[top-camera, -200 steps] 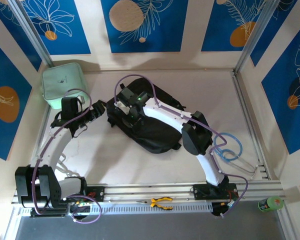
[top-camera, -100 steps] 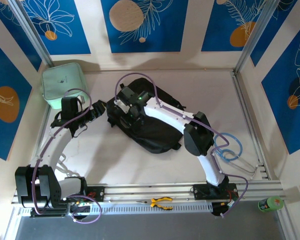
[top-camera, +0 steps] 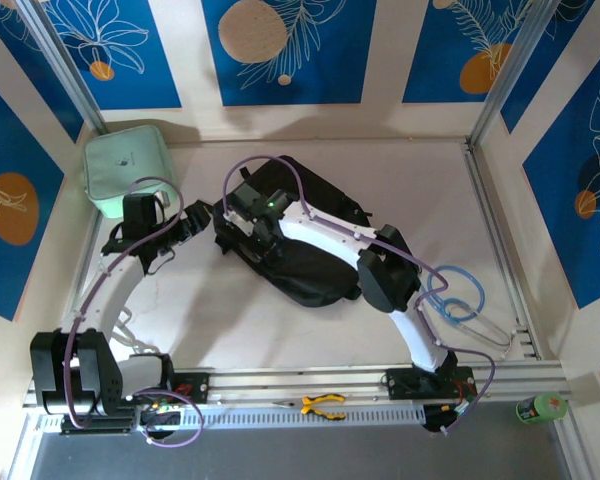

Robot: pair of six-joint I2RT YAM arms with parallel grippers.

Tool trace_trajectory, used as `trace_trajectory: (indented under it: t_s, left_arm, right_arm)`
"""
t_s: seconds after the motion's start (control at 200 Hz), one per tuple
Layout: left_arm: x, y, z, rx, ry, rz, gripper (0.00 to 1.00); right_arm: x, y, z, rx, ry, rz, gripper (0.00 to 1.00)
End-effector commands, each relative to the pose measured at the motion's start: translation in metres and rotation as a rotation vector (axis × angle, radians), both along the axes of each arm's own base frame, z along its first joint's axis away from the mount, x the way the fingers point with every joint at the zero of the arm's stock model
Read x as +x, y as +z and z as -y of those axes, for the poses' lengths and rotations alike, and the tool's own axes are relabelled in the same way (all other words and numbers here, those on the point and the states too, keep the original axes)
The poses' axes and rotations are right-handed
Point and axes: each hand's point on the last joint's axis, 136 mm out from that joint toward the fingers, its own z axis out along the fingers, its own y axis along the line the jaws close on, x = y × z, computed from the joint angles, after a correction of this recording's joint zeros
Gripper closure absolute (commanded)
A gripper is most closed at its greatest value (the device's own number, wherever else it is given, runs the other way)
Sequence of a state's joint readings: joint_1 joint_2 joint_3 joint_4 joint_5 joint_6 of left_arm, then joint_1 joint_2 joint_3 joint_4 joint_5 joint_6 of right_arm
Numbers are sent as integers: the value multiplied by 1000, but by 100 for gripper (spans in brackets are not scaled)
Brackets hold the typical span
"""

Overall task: Pack the student bag
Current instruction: Zip the student bag at the top-center of the table.

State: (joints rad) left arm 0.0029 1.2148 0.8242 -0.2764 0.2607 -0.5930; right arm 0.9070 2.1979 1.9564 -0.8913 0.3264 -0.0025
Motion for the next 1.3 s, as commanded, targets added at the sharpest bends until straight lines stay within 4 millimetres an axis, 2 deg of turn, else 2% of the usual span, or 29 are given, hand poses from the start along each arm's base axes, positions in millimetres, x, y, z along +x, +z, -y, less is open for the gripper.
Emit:
trace_trajectory:
  t_s: [0.0, 0.11, 0.27, 0.43, 0.55, 0.71, 0.83, 0.93, 1.03, 1.155, 1.295]
  left_arm:
    - [0, -3, -3, 9, -8, 0, 0]
    - [1, -4, -2, 8, -11, -2, 0]
    - [0, -4, -2, 8, -13, -1, 0]
    - [-2, -6, 0, -1, -21, -10, 0]
    - [-6, -9, 9, -36, -61, -21, 0]
    - [-9, -10, 39, -182, -149, -24, 4]
    - [-14, -19, 77, -271, -224, -58, 8]
    - [-20, -27, 115, -328, -299, -98, 14]
    - [-19, -29, 143, -386, -334, -117, 22]
    - [-15, -28, 163, -437, -345, -122, 35]
    - [-9, -32, 171, -457, -333, -145, 49]
  right_arm:
    - [6, 0, 2, -16, -3, 20, 65]
    - [7, 6, 1, 25, -5, 15, 80]
    - [5, 25, -2, 144, -24, -23, 95]
    - [6, 35, 1, 213, -53, -52, 100]
    - [12, 47, 5, 267, -98, -40, 100]
    - [28, 68, 19, 339, -189, 24, 100]
    - [39, 78, 34, 376, -264, 56, 100]
    - [42, 82, 43, 401, -303, 58, 100]
    - [41, 84, 50, 422, -326, 48, 100]
    - [39, 85, 55, 438, -341, 33, 100]
    - [35, 87, 56, 454, -337, 16, 100]
